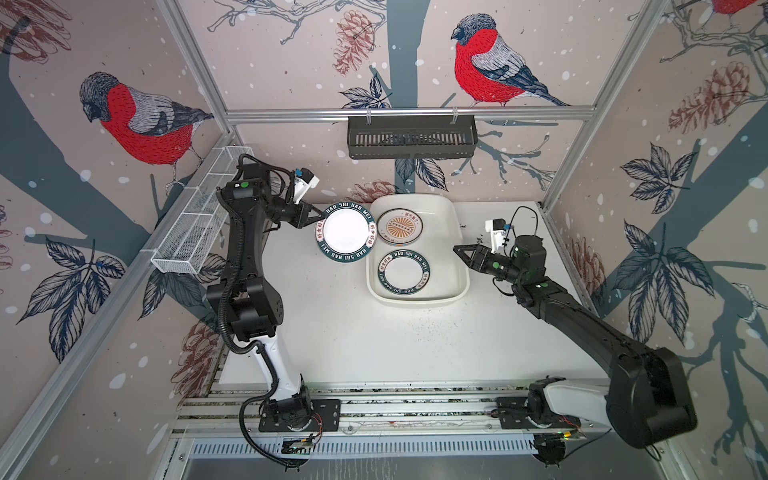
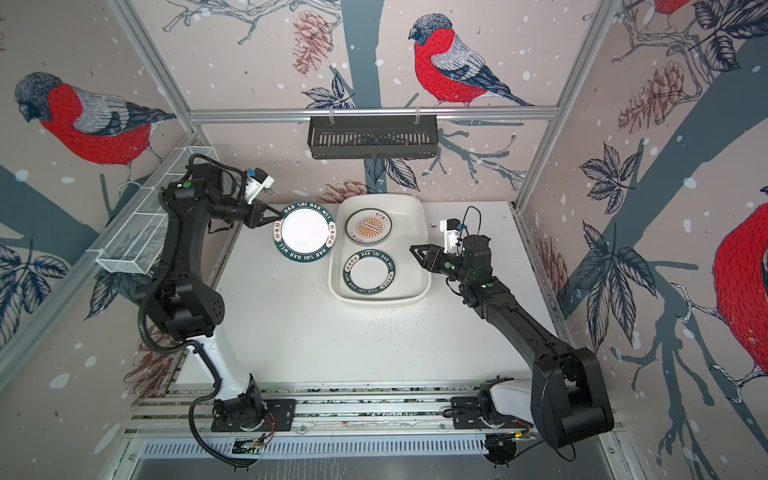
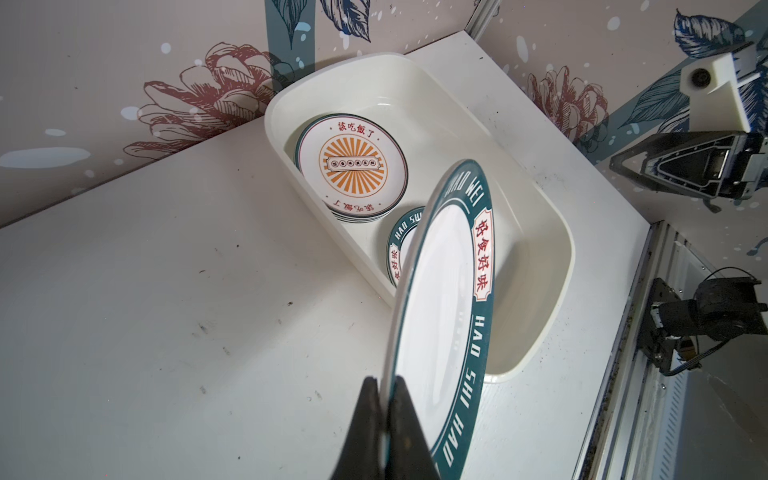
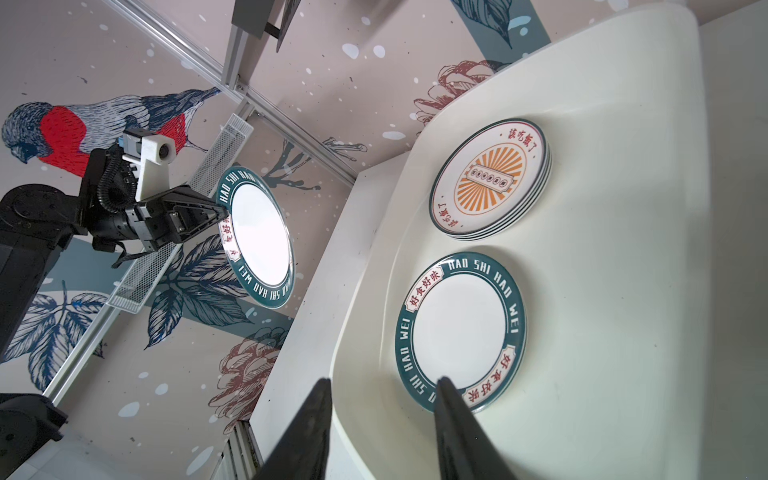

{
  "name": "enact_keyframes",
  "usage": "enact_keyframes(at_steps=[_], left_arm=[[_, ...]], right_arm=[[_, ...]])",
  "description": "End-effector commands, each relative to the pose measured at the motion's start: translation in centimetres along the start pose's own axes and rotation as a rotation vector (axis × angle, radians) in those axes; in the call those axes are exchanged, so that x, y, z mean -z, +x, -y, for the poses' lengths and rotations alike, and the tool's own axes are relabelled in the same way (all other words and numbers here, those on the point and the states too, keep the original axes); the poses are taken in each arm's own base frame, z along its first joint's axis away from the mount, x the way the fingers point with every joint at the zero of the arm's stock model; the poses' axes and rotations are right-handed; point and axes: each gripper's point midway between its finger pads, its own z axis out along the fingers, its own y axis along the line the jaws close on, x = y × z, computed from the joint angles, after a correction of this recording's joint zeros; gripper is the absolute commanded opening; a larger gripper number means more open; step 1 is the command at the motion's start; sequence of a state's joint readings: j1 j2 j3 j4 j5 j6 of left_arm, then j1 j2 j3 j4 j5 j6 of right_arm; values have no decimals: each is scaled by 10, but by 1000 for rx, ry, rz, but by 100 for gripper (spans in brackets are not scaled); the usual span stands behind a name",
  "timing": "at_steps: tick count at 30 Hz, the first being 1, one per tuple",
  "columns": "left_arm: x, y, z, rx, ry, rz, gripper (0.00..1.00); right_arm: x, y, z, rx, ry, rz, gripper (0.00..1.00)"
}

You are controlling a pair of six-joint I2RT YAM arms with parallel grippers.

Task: Place the plates into the plastic bin on the countertop
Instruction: 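Carry the upright plate over the bin with the left gripper while the right gripper approaches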

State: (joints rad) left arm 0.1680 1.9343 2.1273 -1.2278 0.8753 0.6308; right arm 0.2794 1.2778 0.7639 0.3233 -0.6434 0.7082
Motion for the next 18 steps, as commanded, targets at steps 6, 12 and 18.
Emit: enact_keyframes(at_steps=[6, 12, 18], left_arm=[[-37, -22, 31, 22, 122, 41, 0], [-63, -28, 55, 14, 193, 30, 0], [-80, -37, 77, -9, 223, 36, 0]], right_arm=[[-24, 6, -35, 73, -124, -81, 46], [-43, 12, -45, 51, -155, -62, 46], [-54, 17, -51, 48, -165, -49, 46]])
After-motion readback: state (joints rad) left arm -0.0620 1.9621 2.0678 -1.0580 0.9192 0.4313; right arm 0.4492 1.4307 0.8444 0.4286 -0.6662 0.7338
